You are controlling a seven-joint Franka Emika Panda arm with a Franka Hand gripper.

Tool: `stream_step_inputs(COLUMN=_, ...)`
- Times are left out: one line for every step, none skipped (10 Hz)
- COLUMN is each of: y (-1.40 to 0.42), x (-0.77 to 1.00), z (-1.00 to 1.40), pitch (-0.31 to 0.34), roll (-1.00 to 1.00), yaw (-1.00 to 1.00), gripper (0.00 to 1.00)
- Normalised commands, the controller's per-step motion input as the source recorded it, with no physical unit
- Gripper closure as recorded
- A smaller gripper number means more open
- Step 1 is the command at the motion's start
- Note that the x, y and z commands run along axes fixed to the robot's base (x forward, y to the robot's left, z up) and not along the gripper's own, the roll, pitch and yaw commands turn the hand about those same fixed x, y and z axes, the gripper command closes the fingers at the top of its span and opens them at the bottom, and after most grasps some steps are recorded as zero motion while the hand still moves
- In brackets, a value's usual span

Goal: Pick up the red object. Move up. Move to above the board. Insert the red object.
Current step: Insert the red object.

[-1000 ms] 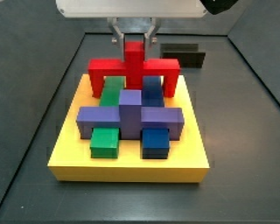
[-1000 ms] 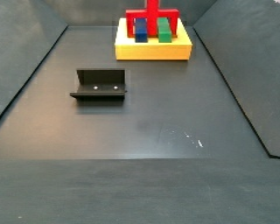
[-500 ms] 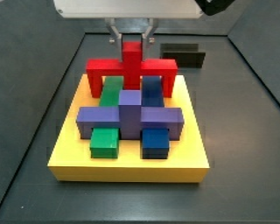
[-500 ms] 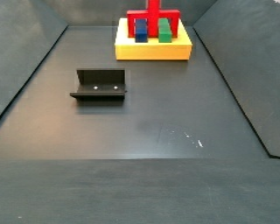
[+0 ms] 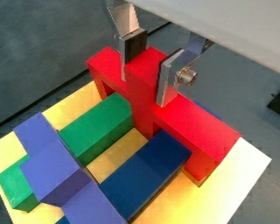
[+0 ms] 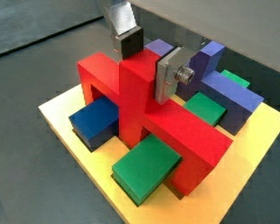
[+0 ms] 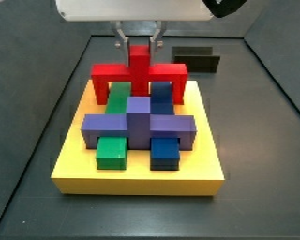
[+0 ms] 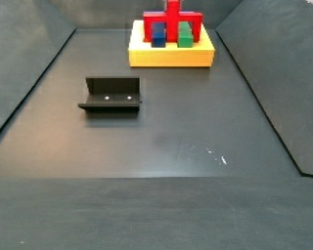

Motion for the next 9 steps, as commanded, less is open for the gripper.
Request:
stream_step_inputs(y=0.0, x=0.0, z=0.01, pitch=0.0, roll=-0.27, yaw=-0.03, gripper=1.0)
stream_step_inputs(y=0.0, x=0.0, z=0.08, pitch=-0.019, roll=-0.28, yaw=-0.05, gripper=1.0)
stream_step_inputs(y=0.0, x=0.0, z=0.1, pitch=-0.019, roll=-0.28, yaw=-0.07, gripper=1.0)
stream_step_inputs(y=0.0, x=0.0, z=0.0, pitch=-0.036, roll=-0.26, yaw=-0.09, gripper=1.0)
stream_step_inputs(y=0.0, x=0.03, z=-0.04, pitch=-0.026, roll=-0.17, yaw=-0.1, gripper=1.0)
stream_step_inputs(y=0.09, x=0.1, z=-0.05, pitch=0.0, roll=-0.06, yaw=-0.05, gripper=1.0)
stream_step_inputs(y=0.1, x=0.13, z=-0.02, pitch=0.0, roll=-0.01, yaw=-0.02, gripper=1.0)
stream_step_inputs(y=0.11, x=0.11, z=0.0, pitch=0.0, roll=0.0, yaw=-0.02, gripper=1.0)
stream_step_inputs(y=0.03, x=0.06, z=-0.14, pitch=0.0, roll=-0.03, yaw=0.0, gripper=1.0)
